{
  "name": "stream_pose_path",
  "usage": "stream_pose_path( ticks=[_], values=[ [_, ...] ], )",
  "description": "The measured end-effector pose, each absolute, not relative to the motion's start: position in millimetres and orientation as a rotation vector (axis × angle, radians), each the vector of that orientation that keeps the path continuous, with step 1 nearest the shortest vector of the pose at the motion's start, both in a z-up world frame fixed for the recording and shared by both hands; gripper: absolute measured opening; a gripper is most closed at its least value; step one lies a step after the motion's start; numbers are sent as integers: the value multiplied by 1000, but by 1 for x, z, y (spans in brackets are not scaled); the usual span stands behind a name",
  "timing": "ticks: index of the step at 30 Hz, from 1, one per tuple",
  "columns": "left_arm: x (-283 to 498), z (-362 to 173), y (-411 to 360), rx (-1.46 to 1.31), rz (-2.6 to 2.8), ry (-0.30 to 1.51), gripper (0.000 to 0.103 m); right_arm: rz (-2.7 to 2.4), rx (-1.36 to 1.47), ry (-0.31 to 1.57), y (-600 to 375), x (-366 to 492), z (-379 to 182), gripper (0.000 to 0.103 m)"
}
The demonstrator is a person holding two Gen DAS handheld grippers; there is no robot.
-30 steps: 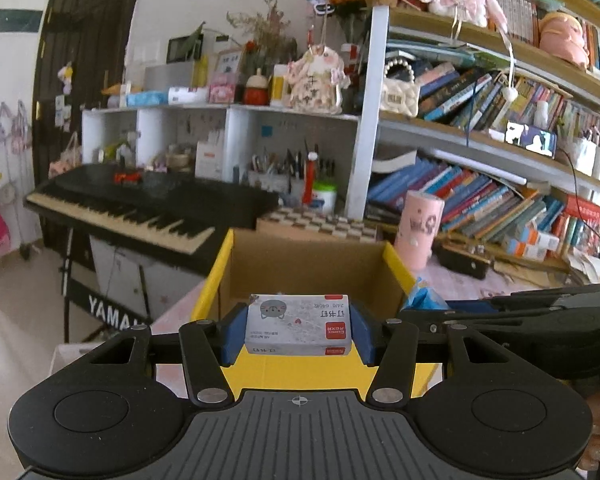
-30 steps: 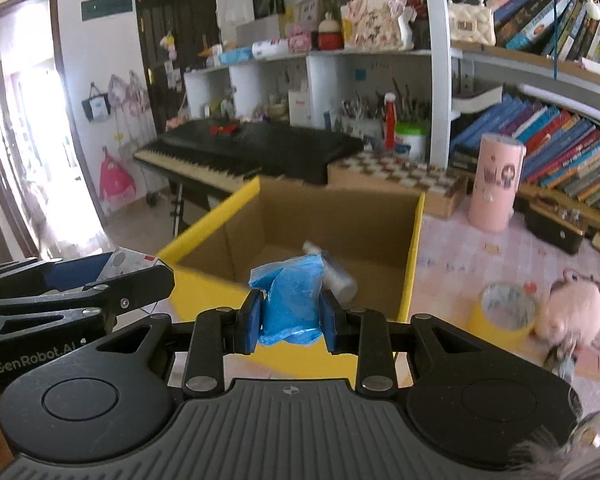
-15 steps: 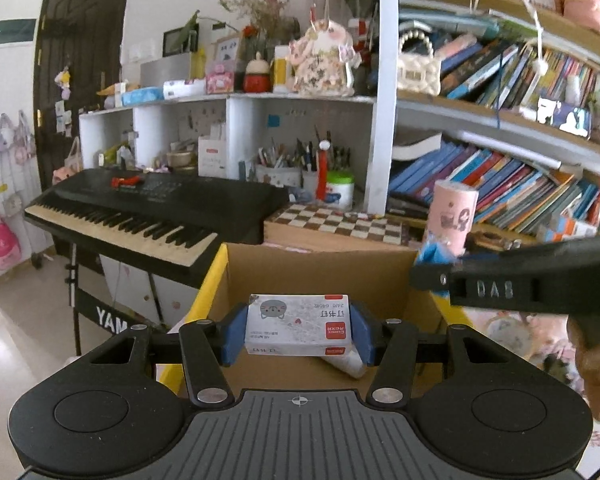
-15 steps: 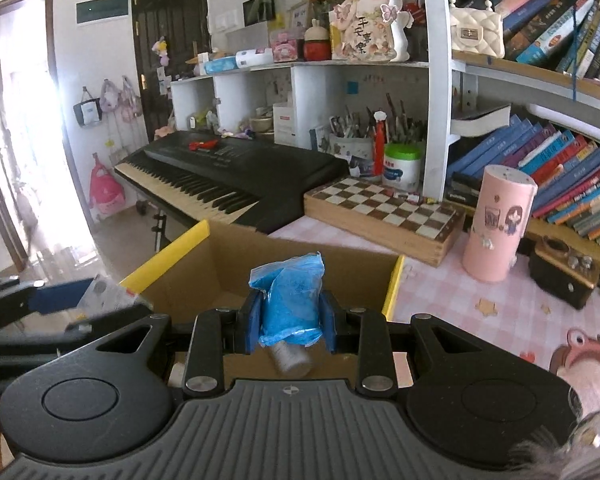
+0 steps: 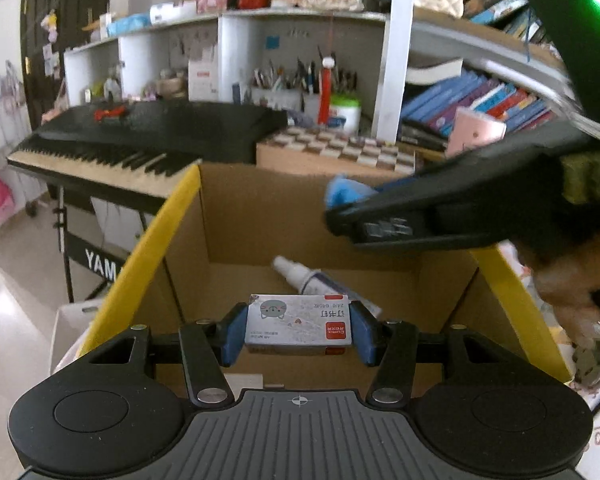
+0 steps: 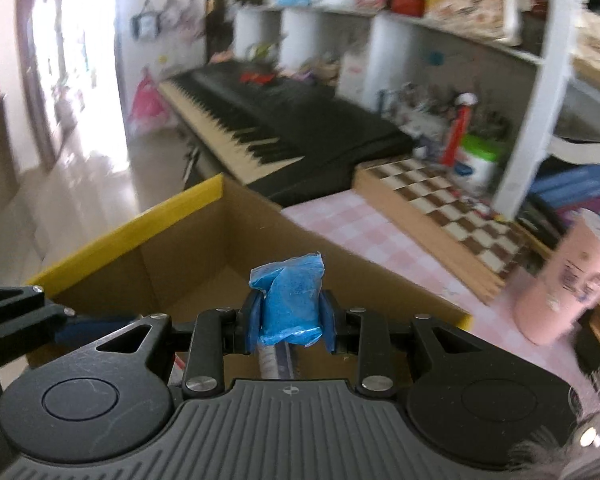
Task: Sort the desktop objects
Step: 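Lower the blue item and white-red box with both tools into the yellow box, then open the right tool to drop the blue item while the left tool releases the white-red box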
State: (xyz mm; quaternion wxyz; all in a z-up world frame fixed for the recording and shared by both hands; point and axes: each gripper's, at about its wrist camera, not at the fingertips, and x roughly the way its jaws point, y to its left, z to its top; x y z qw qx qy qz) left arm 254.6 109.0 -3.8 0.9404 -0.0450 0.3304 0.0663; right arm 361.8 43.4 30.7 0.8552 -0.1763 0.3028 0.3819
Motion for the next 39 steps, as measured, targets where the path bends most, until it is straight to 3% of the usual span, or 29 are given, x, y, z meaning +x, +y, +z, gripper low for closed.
stream_pose_path(
  ticks=[18, 24, 27, 39],
  values=[
    [264, -18, 102, -61, 150, 750, 53, 940, -580, 805, 111, 381, -4, 29],
    [255, -9, 103, -72, 157, 686, 56, 915, -520, 763, 101, 380, 7, 39],
    [249, 2, 102, -56, 157, 634, 64, 894, -470, 729, 91, 376, 17, 50],
    [207, 35, 109, -82, 186, 487, 74, 733, -269, 596, 31, 341, 62, 55]
  ],
)
